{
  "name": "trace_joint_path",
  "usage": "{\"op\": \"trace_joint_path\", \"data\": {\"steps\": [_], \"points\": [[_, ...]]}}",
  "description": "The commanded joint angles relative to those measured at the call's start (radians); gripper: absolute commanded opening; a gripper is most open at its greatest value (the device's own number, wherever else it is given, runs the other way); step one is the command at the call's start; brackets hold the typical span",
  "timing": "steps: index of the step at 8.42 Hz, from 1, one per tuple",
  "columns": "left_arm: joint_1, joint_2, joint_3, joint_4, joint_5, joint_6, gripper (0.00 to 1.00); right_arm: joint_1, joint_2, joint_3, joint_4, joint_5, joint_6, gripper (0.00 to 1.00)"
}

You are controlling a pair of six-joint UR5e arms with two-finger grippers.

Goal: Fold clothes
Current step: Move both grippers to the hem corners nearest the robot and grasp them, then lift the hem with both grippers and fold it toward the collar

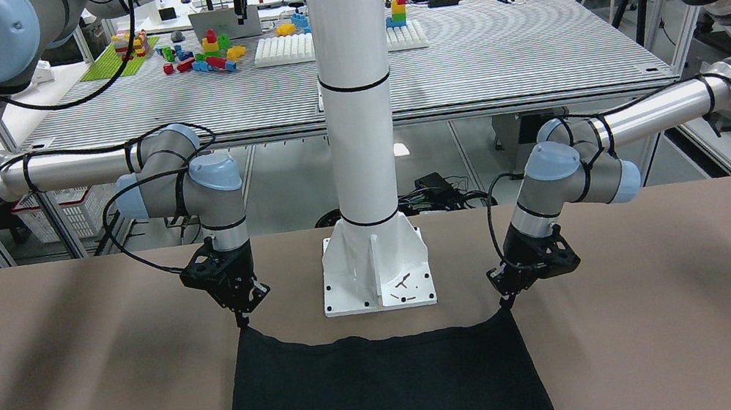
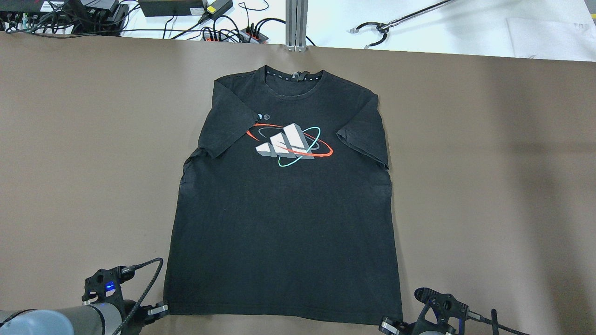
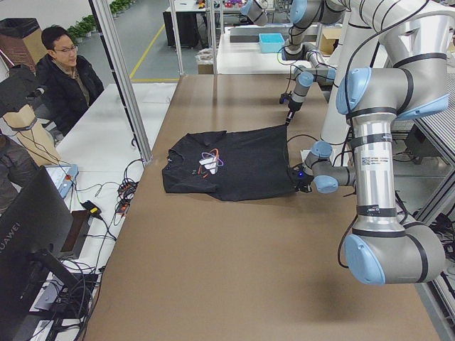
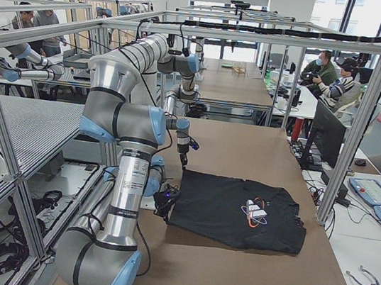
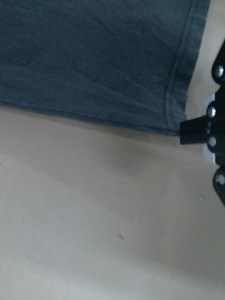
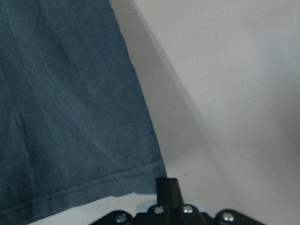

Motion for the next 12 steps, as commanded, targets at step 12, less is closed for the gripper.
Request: {"op": "trace_joint_path", "data": {"steps": [12], "points": [[-0.655,-0.401,0.333,0.005,-0.42,0.284,0.0,0.744,0.383,-0.403,-0.011,0.477,-0.599,0.0]]}}
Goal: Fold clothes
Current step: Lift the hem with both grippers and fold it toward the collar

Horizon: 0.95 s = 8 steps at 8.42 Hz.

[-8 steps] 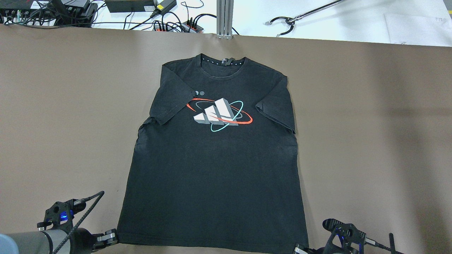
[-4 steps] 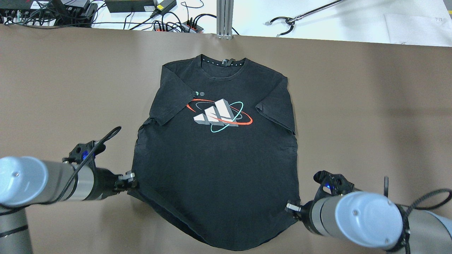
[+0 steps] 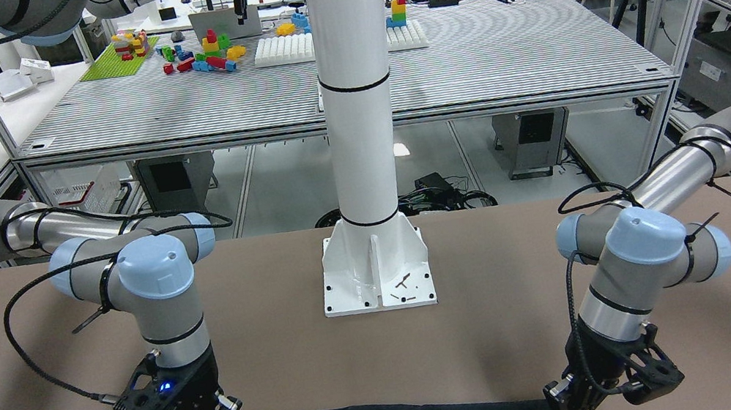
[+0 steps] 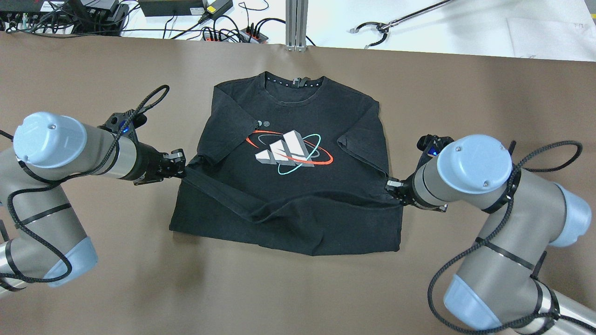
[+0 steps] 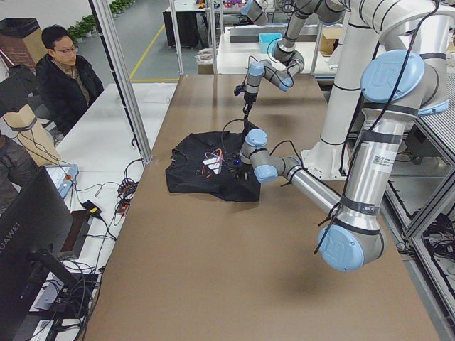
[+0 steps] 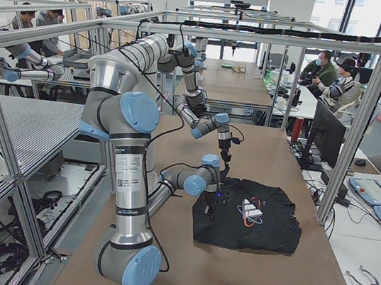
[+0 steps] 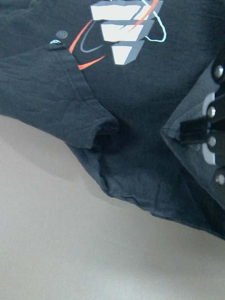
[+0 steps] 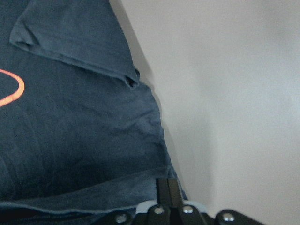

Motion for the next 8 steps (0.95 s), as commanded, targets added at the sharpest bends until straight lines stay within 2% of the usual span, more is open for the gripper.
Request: {"op": "trace_joint_path", "data": {"steps": [1,4,6,8], "points": [[-0.075,-0.034,0.008,-0.001,-0.011,0.007,0.0,0.139,0.114,-0.139,-0.003,0.022,-0.105,0.0],[-0.099,-0.035,0.024,0.001,-0.006,0.007,0.0,0.196,0.255,-0.318,0.003,0.024,-0.146,0.0],[-0.134,-0.099,0.117,-0.001,-0.002,0.032,0.0,0.254,0.317,-0.447,0.008,0.024,-0.261,0.0],[-0.177,-0.164,0.202,-0.001,-0.014,0.042,0.0,0.265,0.345,-0.539,0.102,0.021,-0.268,0.0]]}}
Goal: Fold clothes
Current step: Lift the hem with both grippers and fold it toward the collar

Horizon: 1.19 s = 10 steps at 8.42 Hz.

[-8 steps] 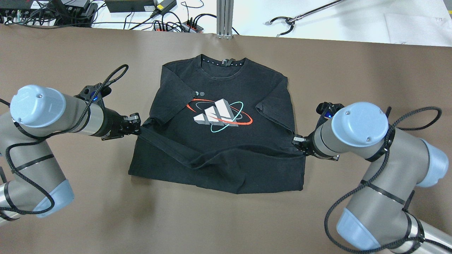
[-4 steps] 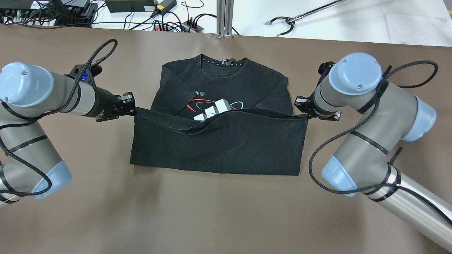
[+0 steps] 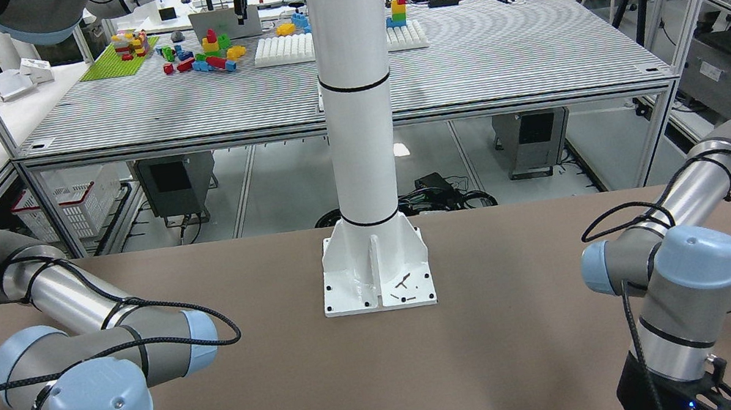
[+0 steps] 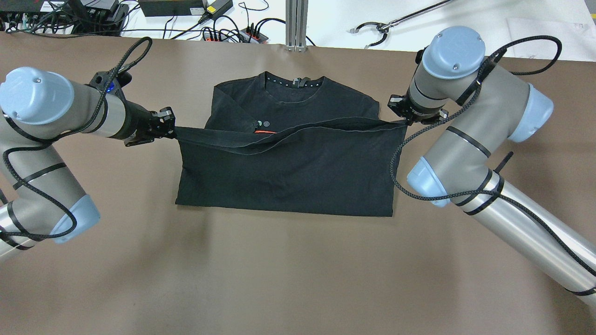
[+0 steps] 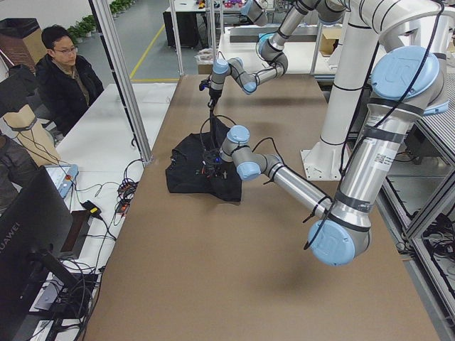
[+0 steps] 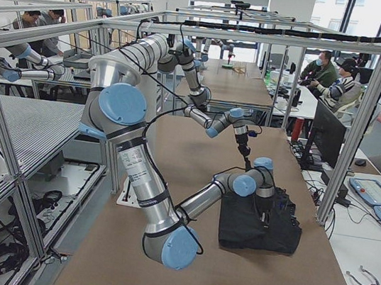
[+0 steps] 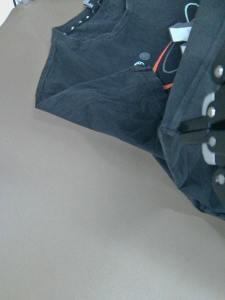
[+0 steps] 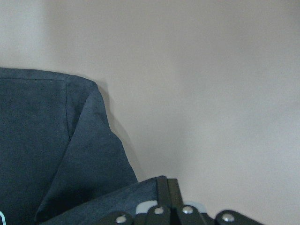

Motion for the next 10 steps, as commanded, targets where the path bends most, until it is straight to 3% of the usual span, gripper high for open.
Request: {"op": "trace_joint_path", "data": {"steps": [1,3,4,6,7,8,10], "points": [[-0.048,-0.074,0.09,0.0,-0.01,0.012,0.0,0.017,0.074,-0.158,0.103,-0.003,-0.018,0.0],[-0.056,-0.085,0.08,0.001,-0.037,0.009,0.0,0.018,0.095,-0.183,0.126,0.0,-0.012,0.0],[-0.057,-0.068,0.051,0.0,-0.062,0.009,0.0,0.018,0.09,-0.142,0.117,0.021,-0.012,0.0],[-0.056,0.002,-0.061,0.001,-0.093,0.009,0.0,0.036,0.008,0.044,-0.001,0.147,-0.012,0.0],[-0.057,0.062,-0.136,0.001,-0.103,0.007,0.0,0.046,-0.04,0.15,-0.07,0.152,-0.018,0.0],[-0.056,0.094,-0.171,0.001,-0.105,0.009,0.0,0.046,-0.051,0.187,-0.108,0.151,-0.022,0.0],[-0.059,0.046,-0.085,0.001,-0.099,0.012,0.0,0.052,-0.031,0.127,-0.101,0.137,-0.074,0.0]]}}
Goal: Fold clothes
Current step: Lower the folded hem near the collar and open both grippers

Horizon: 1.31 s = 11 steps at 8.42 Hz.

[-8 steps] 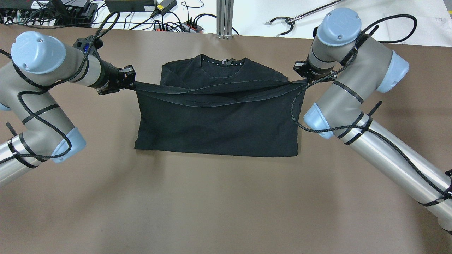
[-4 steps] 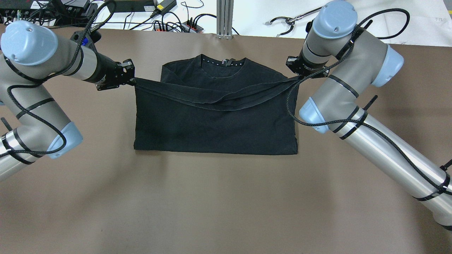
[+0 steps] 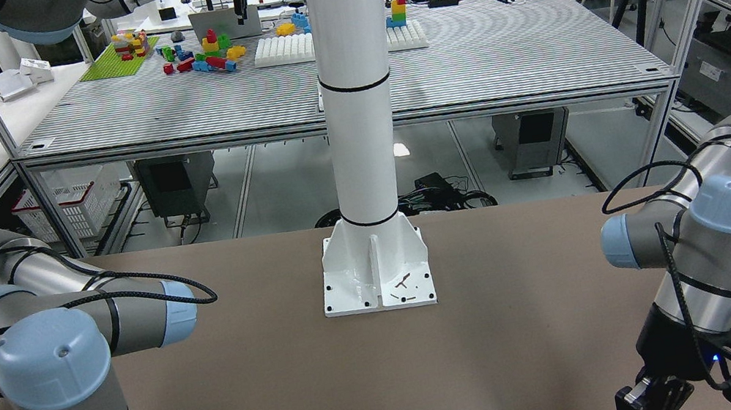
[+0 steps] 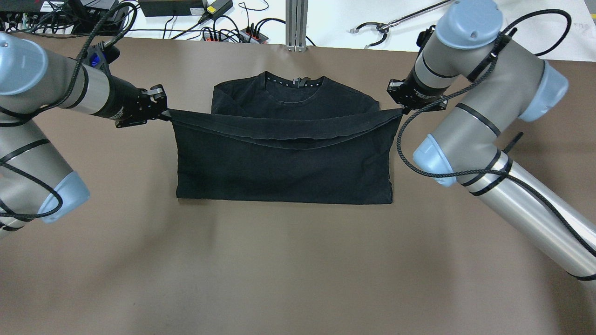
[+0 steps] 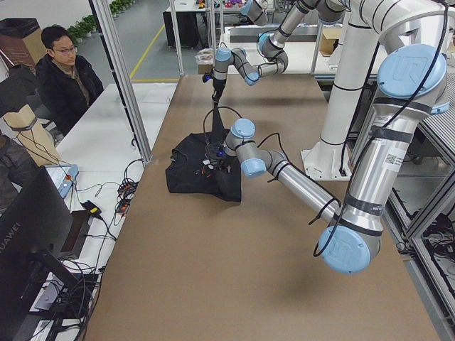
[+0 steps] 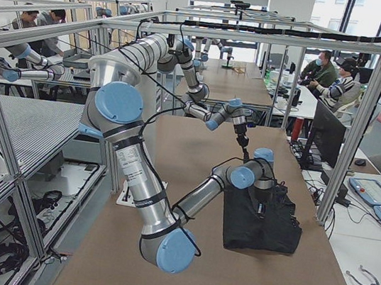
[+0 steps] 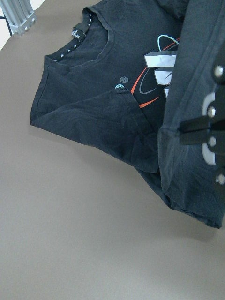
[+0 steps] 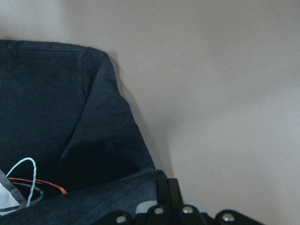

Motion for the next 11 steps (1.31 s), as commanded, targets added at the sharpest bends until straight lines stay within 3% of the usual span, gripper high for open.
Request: {"op": "trace_joint_path", "data": {"steps": [1,3,5,7,9,11], "points": [[-0.021,-0.061,0.091,-0.003,0.002,0.003,0.0,0.013,0.054,-0.08,-0.011,-0.005,-0.048,0.0],[-0.022,-0.121,0.176,-0.003,0.005,0.018,0.0,0.013,0.076,-0.137,0.017,-0.021,-0.045,0.0],[-0.041,-0.21,0.326,-0.014,0.005,0.061,0.0,0.012,0.08,-0.269,0.185,-0.025,-0.027,0.0],[-0.042,-0.301,0.463,-0.04,0.02,0.061,0.0,0.012,0.106,-0.327,0.218,-0.027,-0.007,0.0],[-0.042,-0.356,0.592,-0.13,0.044,0.061,0.0,0.003,0.152,-0.457,0.343,-0.047,0.024,0.0],[-0.039,-0.378,0.701,-0.21,0.087,0.061,0.08,-0.002,0.151,-0.508,0.39,-0.118,0.026,0.01]]}}
